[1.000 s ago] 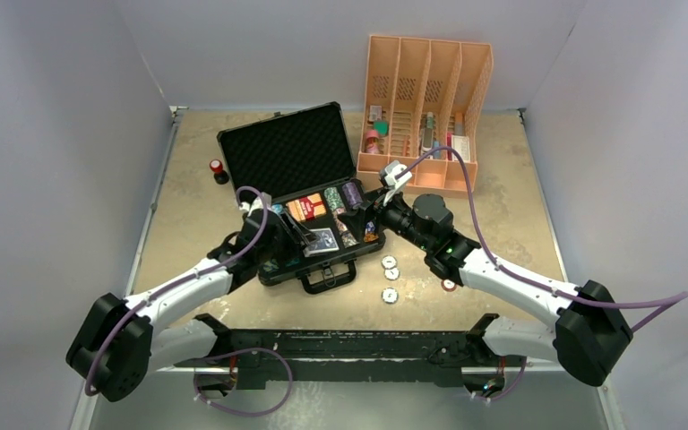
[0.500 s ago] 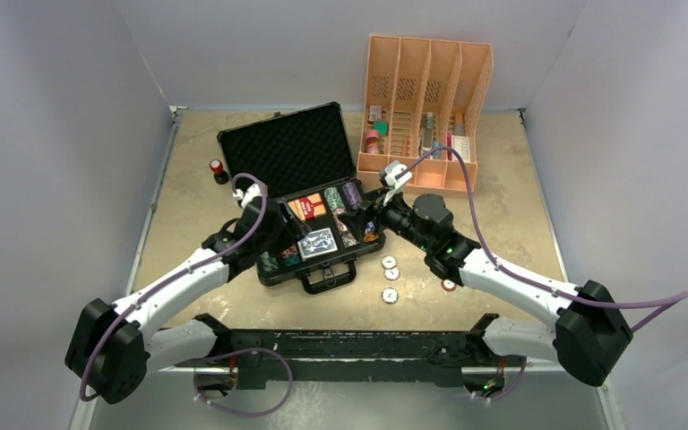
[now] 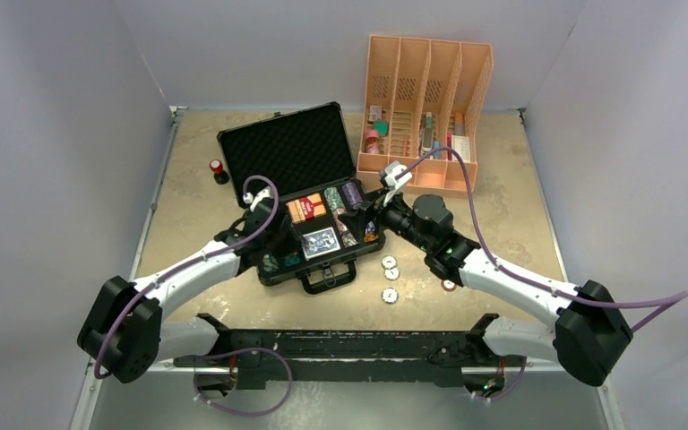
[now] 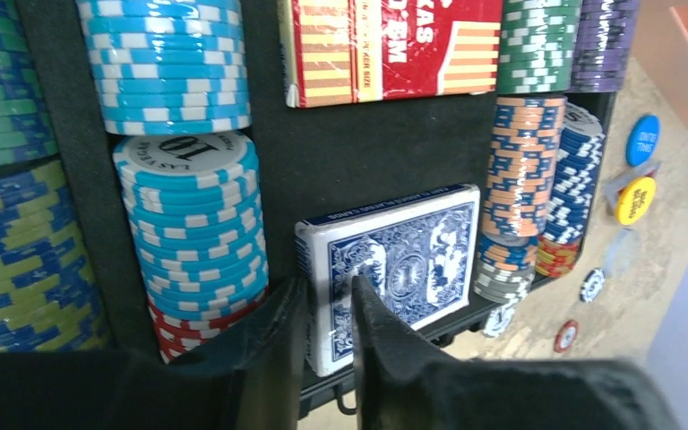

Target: Pack up texas hold em set

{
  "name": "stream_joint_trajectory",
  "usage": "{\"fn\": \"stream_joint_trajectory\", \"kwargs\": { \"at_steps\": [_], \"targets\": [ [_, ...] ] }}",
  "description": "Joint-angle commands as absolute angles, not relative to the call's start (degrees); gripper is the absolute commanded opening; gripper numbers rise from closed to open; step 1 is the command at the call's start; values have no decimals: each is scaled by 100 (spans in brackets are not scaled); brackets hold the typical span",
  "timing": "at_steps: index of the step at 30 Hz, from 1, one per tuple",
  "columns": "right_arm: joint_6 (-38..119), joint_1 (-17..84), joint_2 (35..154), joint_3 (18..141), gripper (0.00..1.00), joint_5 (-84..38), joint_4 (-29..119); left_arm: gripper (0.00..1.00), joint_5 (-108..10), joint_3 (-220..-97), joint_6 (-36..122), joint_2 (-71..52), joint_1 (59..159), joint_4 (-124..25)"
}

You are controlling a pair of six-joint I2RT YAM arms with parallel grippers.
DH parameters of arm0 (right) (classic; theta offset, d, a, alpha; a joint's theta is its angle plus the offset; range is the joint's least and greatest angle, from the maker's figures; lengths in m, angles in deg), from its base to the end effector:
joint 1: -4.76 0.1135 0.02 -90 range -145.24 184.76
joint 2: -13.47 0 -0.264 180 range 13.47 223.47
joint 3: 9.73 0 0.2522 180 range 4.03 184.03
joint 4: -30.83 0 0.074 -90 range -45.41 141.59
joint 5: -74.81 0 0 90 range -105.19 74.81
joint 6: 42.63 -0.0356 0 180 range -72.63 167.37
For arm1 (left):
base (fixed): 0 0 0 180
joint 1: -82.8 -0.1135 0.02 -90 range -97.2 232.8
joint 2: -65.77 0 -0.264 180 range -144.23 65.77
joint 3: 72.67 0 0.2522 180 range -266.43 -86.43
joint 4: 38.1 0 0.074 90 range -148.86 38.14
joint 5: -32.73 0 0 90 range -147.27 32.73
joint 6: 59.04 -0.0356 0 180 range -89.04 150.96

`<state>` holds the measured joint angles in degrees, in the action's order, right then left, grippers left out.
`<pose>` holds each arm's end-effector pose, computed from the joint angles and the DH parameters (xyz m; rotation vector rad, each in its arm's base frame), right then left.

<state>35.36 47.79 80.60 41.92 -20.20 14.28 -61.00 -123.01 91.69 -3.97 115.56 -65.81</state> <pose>0.1952 0.1864 0.2915 -0.4998 1.5325 0.8206 0.2039 -0.1285 0.1972 -0.6362 2.4219 -0.6604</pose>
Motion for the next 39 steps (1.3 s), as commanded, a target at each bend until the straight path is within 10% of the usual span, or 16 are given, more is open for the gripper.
{"fn": "stream_joint_trajectory", "kwargs": {
  "at_steps": [1, 9, 18, 26, 39],
  "targets": [
    [3477, 4783, 8013, 4189, 91, -1879, 1154, 20, -5801, -12298, 9072, -559, 11576, -5971],
    [3339, 4783, 8076, 4262, 91, -1754, 1255, 18, -5914, -12609, 8691, -892, 11581, -6226],
    [2985, 4774, 8036, 4324, 90, -823, 1425, 38, -6768, -13625, 7832, -641, 11576, -7791],
    [1857, 4149, 8314, 4577, 87, 68, 2430, 20, -5830, -13280, 7946, -726, 11576, -6900],
    [821, 2902, 8695, 4996, 91, 1203, 4415, 21, -6512, -13247, 7661, -1482, 11585, -7608]
  ]
}}
